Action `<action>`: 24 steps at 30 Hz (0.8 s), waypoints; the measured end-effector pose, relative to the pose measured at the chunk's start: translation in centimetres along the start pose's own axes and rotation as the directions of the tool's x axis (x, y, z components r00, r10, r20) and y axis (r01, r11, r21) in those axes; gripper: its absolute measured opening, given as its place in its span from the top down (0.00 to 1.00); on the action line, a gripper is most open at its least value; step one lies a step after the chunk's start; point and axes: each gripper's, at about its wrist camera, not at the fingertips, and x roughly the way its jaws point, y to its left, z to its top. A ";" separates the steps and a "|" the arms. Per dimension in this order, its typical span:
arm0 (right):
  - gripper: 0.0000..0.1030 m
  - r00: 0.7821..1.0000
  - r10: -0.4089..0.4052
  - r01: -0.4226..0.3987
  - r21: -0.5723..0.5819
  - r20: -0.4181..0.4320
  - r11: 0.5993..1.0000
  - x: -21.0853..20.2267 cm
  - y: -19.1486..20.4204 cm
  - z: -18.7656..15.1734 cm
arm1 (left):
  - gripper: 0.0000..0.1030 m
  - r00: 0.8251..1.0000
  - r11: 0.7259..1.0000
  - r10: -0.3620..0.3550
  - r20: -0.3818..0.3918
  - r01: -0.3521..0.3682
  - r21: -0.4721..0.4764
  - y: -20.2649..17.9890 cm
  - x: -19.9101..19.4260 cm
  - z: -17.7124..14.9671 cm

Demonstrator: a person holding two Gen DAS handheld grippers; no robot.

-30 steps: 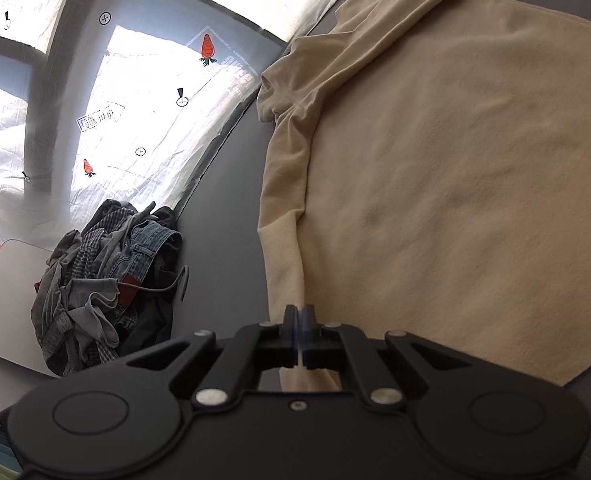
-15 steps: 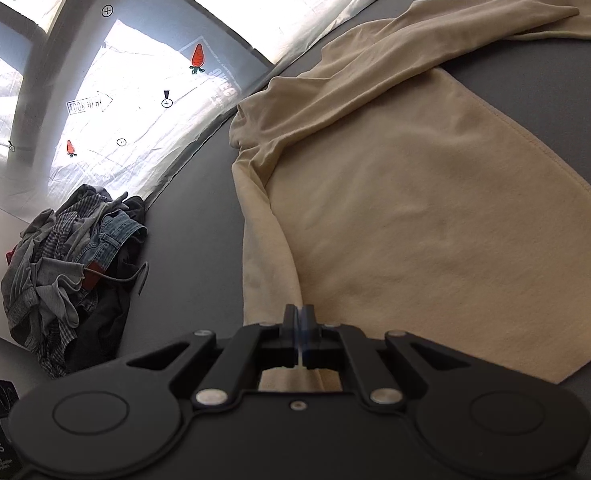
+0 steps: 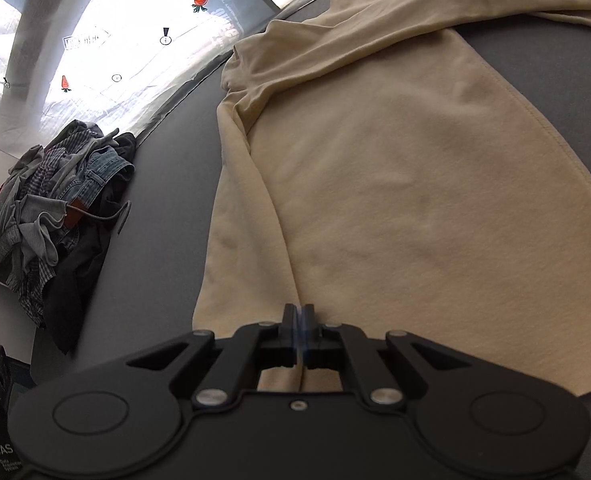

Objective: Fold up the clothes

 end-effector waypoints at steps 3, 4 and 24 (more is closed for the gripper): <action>0.97 1.000 -0.020 0.020 0.003 0.010 1.000 -0.7 -0.5 0.2 | 0.01 1.000 1.000 0.001 -0.011 -0.001 -0.016 0.1 0.0 0.2; 0.96 0.999 -0.028 0.028 0.009 0.018 1.000 -1.1 -0.9 0.2 | 0.01 1.000 1.000 -0.001 -0.016 0.001 -0.020 0.1 0.0 0.3; 0.83 0.937 -0.246 0.184 0.248 0.247 0.951 -7.6 -10.5 5.7 | 0.03 0.986 0.940 -0.014 0.166 0.070 -0.333 5.7 -0.6 7.4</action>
